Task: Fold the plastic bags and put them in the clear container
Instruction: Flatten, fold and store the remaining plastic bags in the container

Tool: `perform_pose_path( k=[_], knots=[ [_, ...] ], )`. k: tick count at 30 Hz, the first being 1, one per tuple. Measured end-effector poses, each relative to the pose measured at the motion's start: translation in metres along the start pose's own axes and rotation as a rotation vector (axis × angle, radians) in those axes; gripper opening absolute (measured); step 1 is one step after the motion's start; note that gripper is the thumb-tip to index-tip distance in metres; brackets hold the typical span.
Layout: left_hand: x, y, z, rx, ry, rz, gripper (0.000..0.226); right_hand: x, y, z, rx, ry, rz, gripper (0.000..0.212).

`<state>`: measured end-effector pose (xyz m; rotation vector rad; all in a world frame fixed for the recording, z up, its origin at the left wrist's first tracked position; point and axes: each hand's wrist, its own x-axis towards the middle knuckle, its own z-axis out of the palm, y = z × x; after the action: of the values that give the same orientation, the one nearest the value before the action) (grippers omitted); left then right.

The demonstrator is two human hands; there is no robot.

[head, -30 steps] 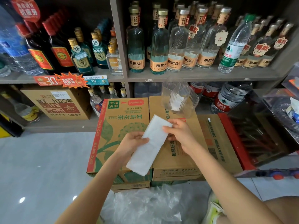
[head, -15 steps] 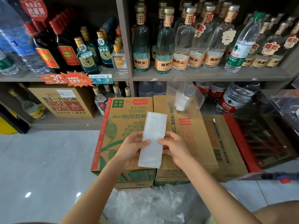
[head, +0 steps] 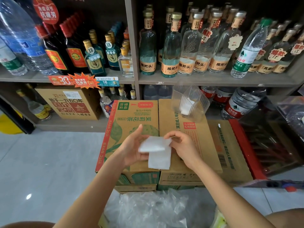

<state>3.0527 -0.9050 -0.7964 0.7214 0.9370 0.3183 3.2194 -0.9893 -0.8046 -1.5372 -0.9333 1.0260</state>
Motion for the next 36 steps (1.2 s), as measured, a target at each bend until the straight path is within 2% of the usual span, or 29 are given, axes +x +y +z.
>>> perform_pose_path(
  k=[2,4,9,12,15,19,24,29,33,36],
  knots=[
    [-0.003,0.001,0.001,0.087,-0.026,0.027,0.049,0.000,-0.001,-0.003,-0.013,-0.035,0.012,0.034],
    [-0.003,0.001,0.001,0.182,-0.026,0.052,0.051,0.000,-0.004,-0.006,0.027,-0.061,0.082,0.035],
    [-0.001,-0.002,0.005,0.150,0.061,0.222,0.042,-0.001,-0.009,-0.016,0.496,-0.183,0.277,0.030],
    [0.001,-0.006,0.011,0.118,0.100,0.312,0.041,-0.005,-0.010,-0.011,0.364,-0.179,0.282,0.023],
    [-0.002,-0.013,0.022,0.128,0.174,0.366,0.040,-0.005,-0.010,0.001,0.251,-0.055,0.269,0.025],
    [-0.005,-0.024,0.032,0.130,0.209,0.401,0.031,-0.001,-0.011,0.005,0.242,0.092,0.268,0.033],
    [-0.002,-0.023,0.035,0.225,0.239,0.475,0.028,-0.005,-0.015,-0.003,0.301,0.084,0.274,0.032],
    [0.005,-0.007,0.049,0.147,0.160,0.374,0.023,0.002,-0.014,-0.020,0.173,0.173,0.155,0.035],
    [0.012,0.009,0.055,0.159,0.082,0.312,0.017,0.005,-0.021,-0.036,0.177,0.134,0.073,0.024],
    [0.012,0.024,0.061,-0.001,0.006,0.193,0.022,0.006,-0.027,-0.046,0.253,0.098,0.057,0.024]
  ],
)
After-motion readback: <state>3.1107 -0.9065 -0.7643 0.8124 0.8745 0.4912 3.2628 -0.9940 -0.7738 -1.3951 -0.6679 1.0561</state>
